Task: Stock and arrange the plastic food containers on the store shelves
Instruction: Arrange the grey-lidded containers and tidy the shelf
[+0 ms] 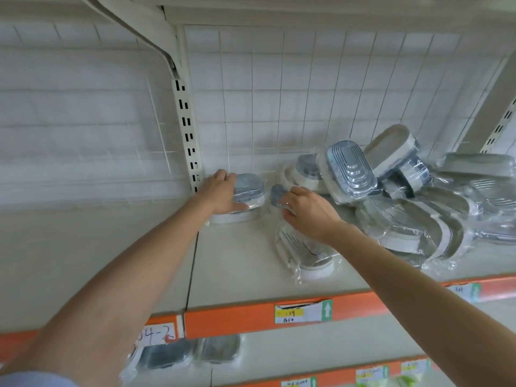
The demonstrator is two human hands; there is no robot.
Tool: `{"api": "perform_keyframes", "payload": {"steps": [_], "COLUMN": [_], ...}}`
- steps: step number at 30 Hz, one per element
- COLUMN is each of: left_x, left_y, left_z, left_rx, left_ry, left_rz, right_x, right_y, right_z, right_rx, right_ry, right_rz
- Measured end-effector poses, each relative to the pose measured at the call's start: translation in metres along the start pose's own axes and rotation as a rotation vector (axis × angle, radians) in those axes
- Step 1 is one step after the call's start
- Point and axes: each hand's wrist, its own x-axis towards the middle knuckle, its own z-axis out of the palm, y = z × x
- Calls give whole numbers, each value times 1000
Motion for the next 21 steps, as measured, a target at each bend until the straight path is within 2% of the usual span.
{"api": "perform_keyframes", "payload": {"steps": [5,8,11,16,21], "left_x": [-15,-35,-55,-92,-122], "left_y": [-10,-23,-43,-71,-88], "left_z": [-12,-17,-22,-29,-27], "left_rx": [-44,-102,-150,-104,-69], "left_ry": [-66,-47,-45,-137,-208], "left_rz": [18,-7,-60,-144,-206], "right_x": [35,52,66,77,79], "right_y": [1,-3,-13,-39,-49], "right_z": [20,29,37,56,67], "right_rx": [70,61,23,24,-210], "right_ry": [-198,-300,-367,-470,-371], "right_rz": [51,67,13,-127,-164]}}
